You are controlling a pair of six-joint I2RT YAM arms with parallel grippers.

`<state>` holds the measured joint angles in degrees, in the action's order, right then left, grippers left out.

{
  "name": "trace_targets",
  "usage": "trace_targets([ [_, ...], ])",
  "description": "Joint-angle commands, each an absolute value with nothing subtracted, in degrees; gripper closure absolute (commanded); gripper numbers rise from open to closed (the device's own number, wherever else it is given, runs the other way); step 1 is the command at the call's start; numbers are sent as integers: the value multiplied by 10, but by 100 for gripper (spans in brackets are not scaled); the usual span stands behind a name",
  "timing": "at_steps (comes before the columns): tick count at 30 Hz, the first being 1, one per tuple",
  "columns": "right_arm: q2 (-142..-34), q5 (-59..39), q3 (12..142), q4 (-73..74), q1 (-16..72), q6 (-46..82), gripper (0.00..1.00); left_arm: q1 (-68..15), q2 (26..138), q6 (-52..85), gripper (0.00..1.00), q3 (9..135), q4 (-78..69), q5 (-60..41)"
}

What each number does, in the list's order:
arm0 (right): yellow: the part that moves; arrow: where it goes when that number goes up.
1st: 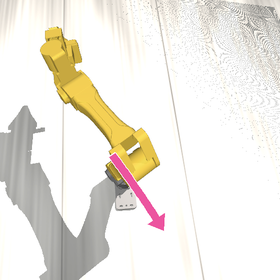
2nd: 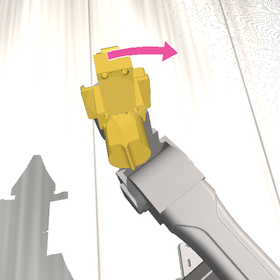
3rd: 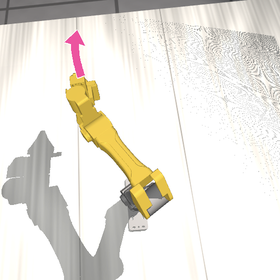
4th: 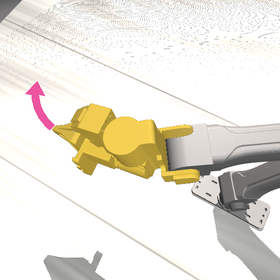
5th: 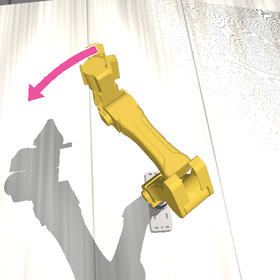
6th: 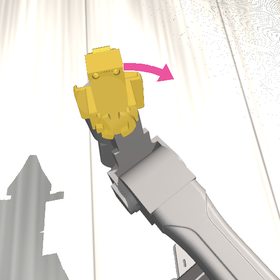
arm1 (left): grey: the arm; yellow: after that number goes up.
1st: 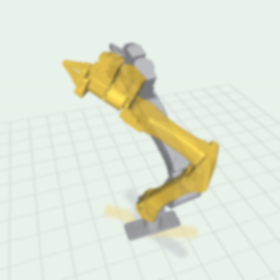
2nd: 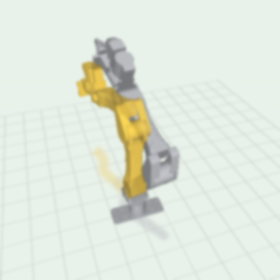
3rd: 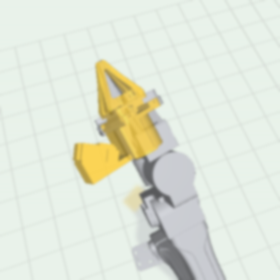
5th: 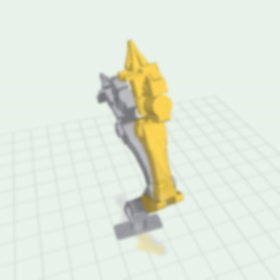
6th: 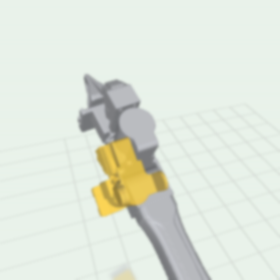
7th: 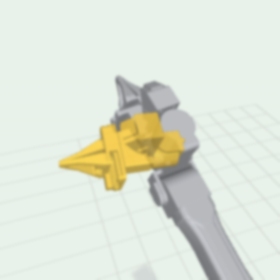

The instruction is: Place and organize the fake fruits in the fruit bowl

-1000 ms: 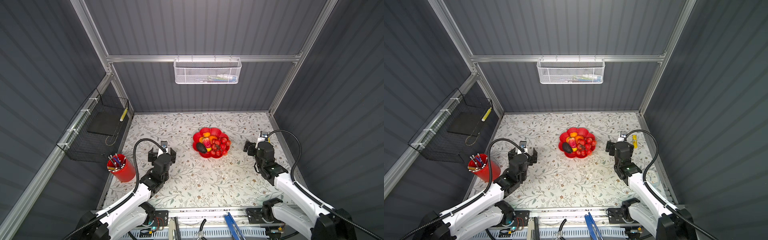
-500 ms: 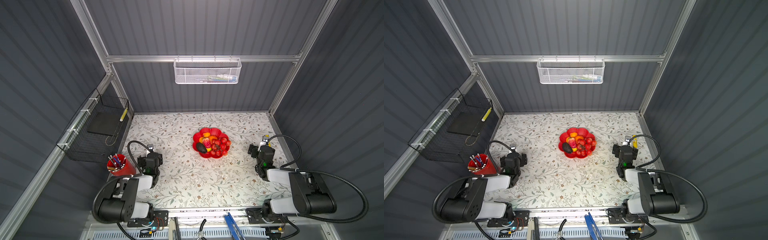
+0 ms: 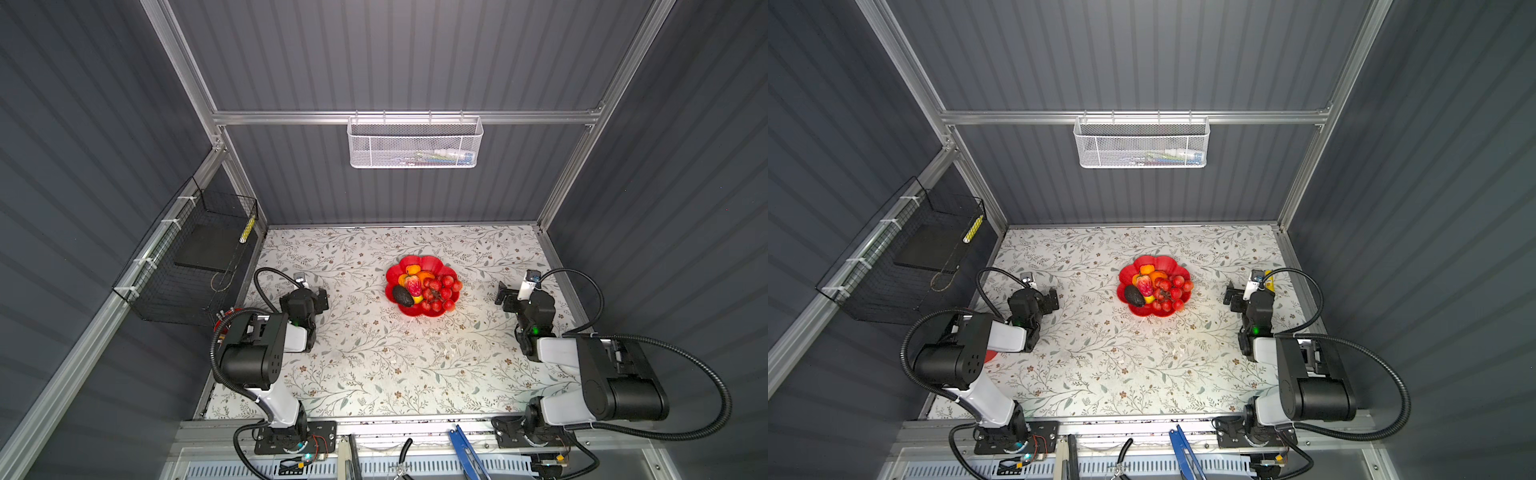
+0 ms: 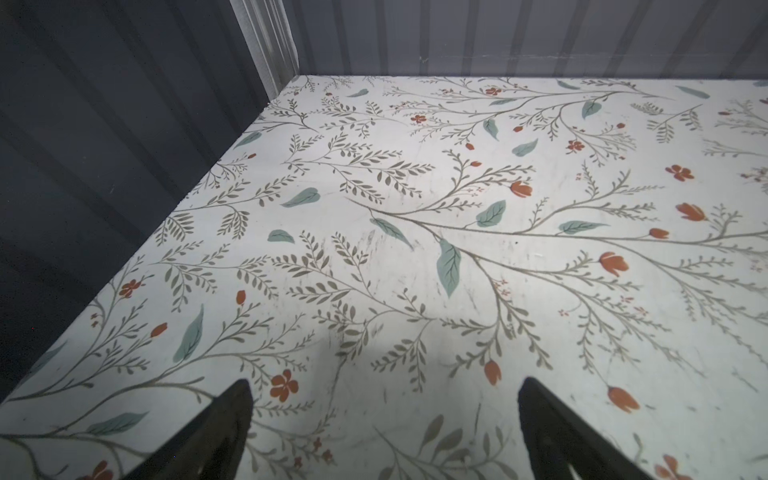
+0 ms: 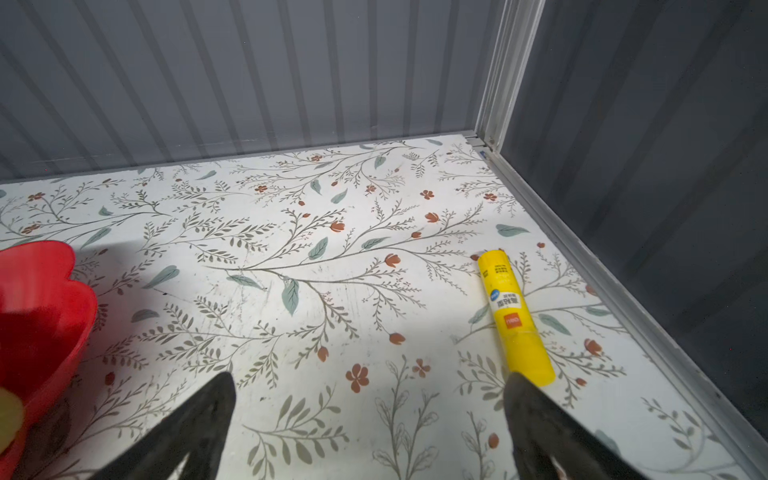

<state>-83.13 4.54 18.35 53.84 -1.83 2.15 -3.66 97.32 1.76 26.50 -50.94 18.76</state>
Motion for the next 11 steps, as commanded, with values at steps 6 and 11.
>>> trace_targets([
  [6, -838, 23, 190, 553, -23, 24, 1, -38, 979, 20, 0, 259, -537, 173],
  [11, -834, 3, 182, 562, -25, 16, 1, -42, 982, 12, 0, 262, -537, 172],
])
